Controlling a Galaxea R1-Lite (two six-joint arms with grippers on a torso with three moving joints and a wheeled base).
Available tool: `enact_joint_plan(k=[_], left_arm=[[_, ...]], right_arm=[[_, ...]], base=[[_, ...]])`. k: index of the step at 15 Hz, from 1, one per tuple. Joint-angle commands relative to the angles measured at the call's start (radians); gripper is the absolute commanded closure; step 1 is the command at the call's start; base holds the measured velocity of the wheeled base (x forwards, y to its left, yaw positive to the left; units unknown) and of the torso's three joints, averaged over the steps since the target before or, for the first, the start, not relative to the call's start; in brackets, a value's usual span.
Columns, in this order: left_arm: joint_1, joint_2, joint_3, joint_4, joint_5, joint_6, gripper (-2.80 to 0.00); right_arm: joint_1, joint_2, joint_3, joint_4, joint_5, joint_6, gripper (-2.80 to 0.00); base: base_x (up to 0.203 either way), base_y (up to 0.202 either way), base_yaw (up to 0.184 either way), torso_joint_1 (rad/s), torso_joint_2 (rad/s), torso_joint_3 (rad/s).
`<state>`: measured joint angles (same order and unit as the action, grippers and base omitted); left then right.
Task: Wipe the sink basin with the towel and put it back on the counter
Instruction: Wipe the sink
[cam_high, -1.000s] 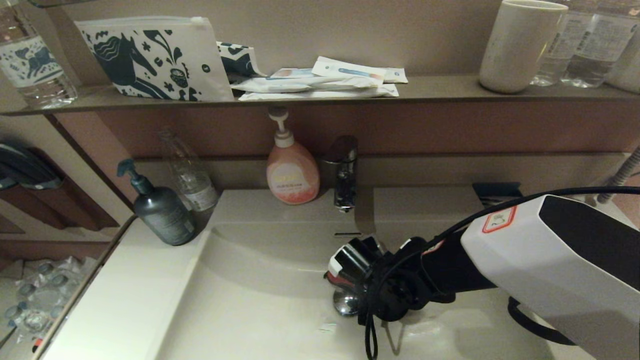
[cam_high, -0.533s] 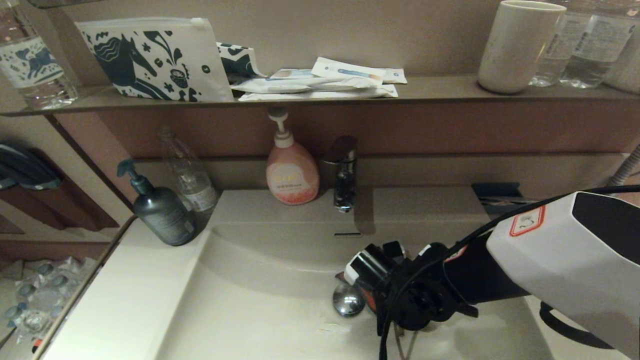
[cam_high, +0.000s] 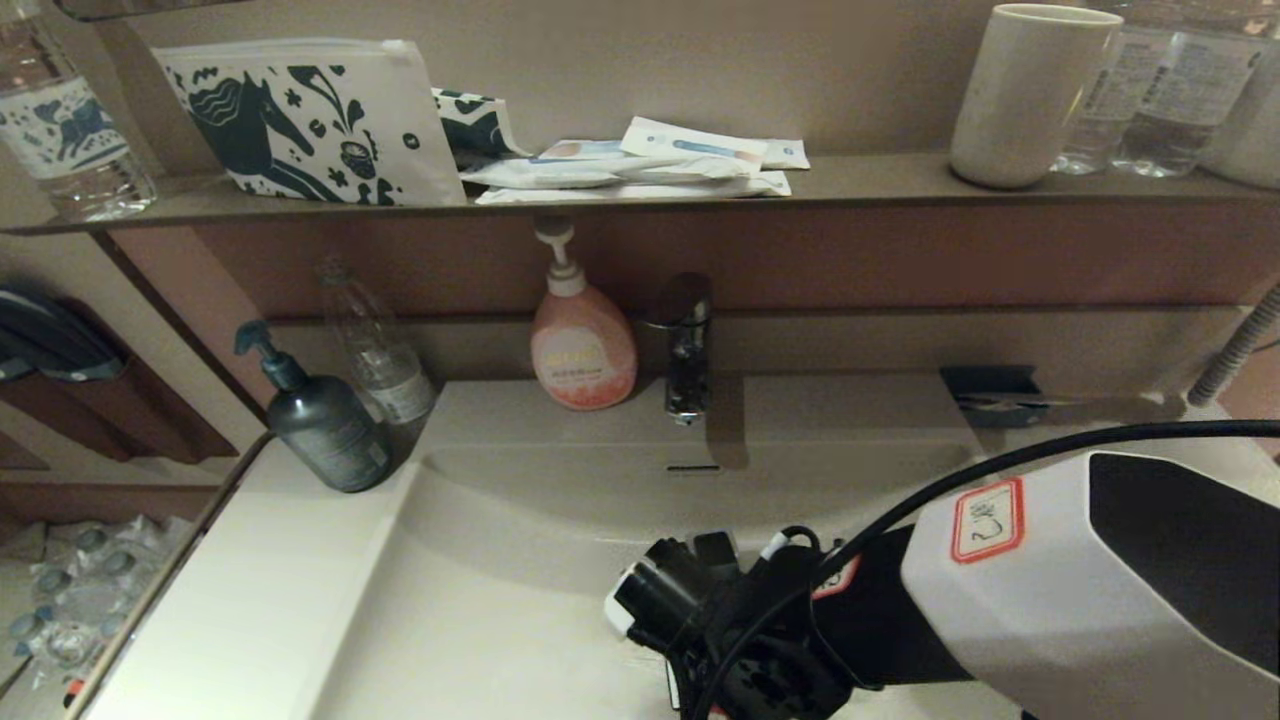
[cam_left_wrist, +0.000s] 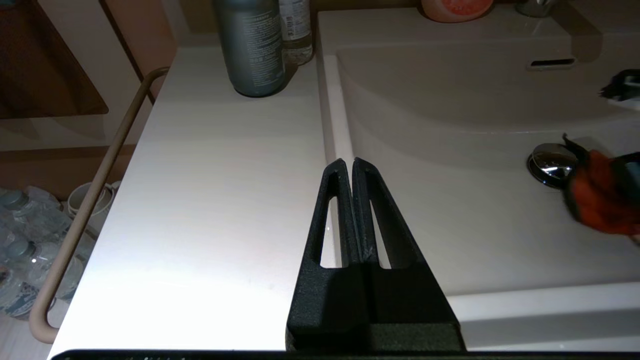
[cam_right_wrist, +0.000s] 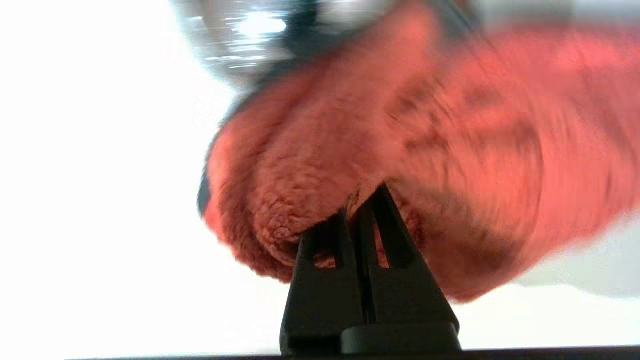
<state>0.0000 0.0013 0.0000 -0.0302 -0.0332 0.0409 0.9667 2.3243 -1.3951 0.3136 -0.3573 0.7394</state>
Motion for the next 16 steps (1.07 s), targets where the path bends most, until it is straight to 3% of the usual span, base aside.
enact_joint_plan(k=[1, 9, 12, 16], left_arm=[[0.0, 0.0, 0.0, 0.0, -0.001, 0.001, 0.0], [0.0, 0.0, 0.0, 0.0, -0.001, 0.001, 0.0], [0.0, 0.0, 0.0, 0.0, -0.001, 0.001, 0.0], [0.0, 0.0, 0.0, 0.0, -0.001, 0.001, 0.0]], right_arm=[[0.022, 0.067, -0.061, -0.007, 0.004, 0.005, 0.0], [0.011, 0.304, -0.528, -0.006, 0.034, -0.006, 0.0], [-0.057, 0.313, -0.572, -0.034, 0.012, -0.05, 0.0], [-0.114, 0.292, -0.533, -0.032, -0.059, -0.059, 0.0]], base=[[0.0, 0.0, 0.0, 0.0, 0.0, 0.0], [0.0, 0.0, 0.0, 0.0, 0.0, 0.0], [0.0, 0.0, 0.0, 0.0, 0.0, 0.0], [0.0, 0.0, 0.0, 0.0, 0.0, 0.0]])
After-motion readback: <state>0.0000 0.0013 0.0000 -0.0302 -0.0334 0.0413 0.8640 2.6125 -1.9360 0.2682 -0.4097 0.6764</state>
